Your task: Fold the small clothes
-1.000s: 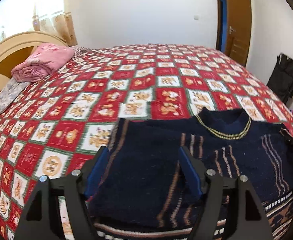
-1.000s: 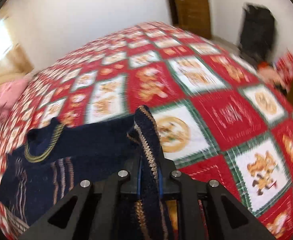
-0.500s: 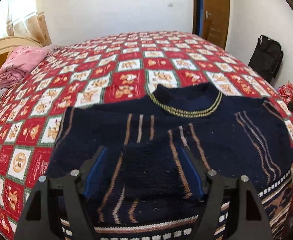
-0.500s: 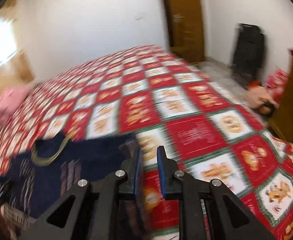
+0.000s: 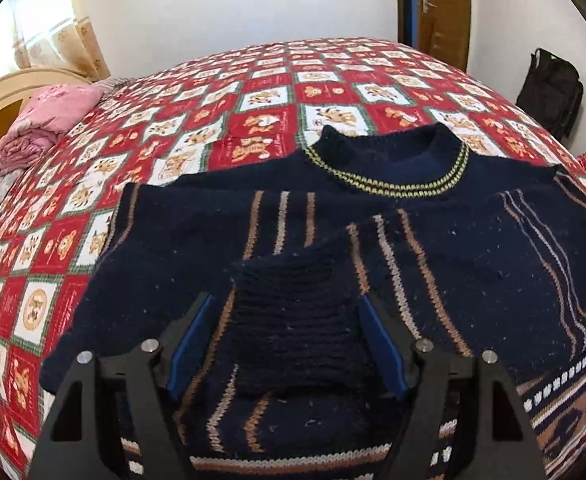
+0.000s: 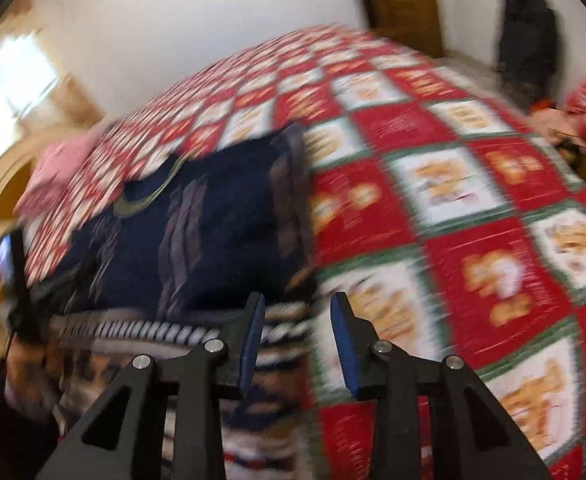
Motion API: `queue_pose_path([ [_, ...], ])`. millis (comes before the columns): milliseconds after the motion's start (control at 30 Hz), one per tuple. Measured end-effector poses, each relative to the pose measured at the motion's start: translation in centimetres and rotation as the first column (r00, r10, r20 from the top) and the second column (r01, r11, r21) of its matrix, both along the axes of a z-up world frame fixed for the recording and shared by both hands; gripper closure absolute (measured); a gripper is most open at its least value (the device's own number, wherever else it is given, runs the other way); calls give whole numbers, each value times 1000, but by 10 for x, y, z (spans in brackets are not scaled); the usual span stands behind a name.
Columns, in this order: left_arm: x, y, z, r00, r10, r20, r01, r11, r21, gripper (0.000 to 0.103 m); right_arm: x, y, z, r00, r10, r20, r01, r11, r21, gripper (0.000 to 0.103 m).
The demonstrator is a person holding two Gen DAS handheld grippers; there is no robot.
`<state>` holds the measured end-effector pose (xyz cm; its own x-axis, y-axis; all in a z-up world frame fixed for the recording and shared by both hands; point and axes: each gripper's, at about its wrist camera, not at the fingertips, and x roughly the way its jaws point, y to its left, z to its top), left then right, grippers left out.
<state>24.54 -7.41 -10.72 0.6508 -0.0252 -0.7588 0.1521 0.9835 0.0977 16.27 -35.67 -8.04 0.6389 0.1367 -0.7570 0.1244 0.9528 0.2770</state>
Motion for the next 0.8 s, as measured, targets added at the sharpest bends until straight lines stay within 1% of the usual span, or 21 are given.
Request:
queue_pose_path([
  [67, 0, -1, 0, 1000, 6, 1, -6, 1000, 4, 27, 10, 18, -5, 997, 78, -25, -78, 997, 9, 67],
  [100, 0, -1, 0, 1000, 9, 0, -9, 1000, 5, 27, 19, 26, -10, 994, 101, -48, -101, 995, 7, 67],
  [167, 2, -2, -1, 1000, 16, 0, -16, 1000, 5, 27, 32, 28, -21, 994, 105, -33, -103, 994, 43, 67],
  [200, 3, -2, -2, 1000, 23, 4, -23, 1000, 12, 24, 38, 22, -27, 997, 79, -24, -78, 995, 69, 68],
  [233, 5, -2, -3, 1000, 31, 6, -31, 999, 21, 23, 39, 13, -27, 999, 39, -1, -38, 996, 81, 74],
  [300, 4, -1, -3, 999, 37, 12, -37, 999, 21, 23, 37, -8, -23, 998, -51, 28, 49, 995, 90, 91],
  [333, 4, -1, -4, 999, 36, 15, -37, 999, 25, 22, 31, -22, -21, 993, -120, 17, 118, 989, 87, 91],
  [400, 4, -1, -5, 999, 46, 26, -47, 998, 38, 17, 20, -36, -20, 985, -168, -27, 170, 980, 102, 91],
  [433, 5, 1, -4, 998, 52, 23, -52, 998, 33, 16, 14, -39, -20, 984, -171, -57, 176, 980, 93, 90],
  [467, 6, 2, -3, 998, 59, 17, -59, 998, 24, 17, 9, -36, -18, 977, -193, -86, 195, 981, 9, 87],
  [500, 6, 4, 0, 998, 66, 10, -66, 998, 16, 17, 3, -31, -12, 974, -211, -84, 203, 974, -96, 87],
  [567, 2, 6, 7, 997, 66, 32, -67, 998, 18, 17, -3, -28, 2, 976, -214, -32, 209, 972, -109, 87],
  [600, -2, 7, 14, 995, 67, 68, -70, 997, 33, 17, -6, -26, 10, 975, -220, -1, 219, 970, -105, 87],
  [633, -4, 7, 19, 993, 68, 95, -72, 997, 41, 17, -5, -19, 23, 977, -206, 57, 211, 972, -104, 87],
  [667, -6, 8, 23, 991, 65, 114, -69, 997, 36, 17, 0, -14, 28, 979, -186, 88, 195, 975, -110, 87],
  [700, -5, 9, 26, 991, 60, 122, -64, 998, 24, 17, 12, -2, 36, 983, -134, 128, 150, 981, -126, 87],
  [800, 2, 9, 23, 993, 63, 104, -66, 998, 23, 17, 46, 13, 37, 985, -62, 160, 84, 987, -134, 87],
])
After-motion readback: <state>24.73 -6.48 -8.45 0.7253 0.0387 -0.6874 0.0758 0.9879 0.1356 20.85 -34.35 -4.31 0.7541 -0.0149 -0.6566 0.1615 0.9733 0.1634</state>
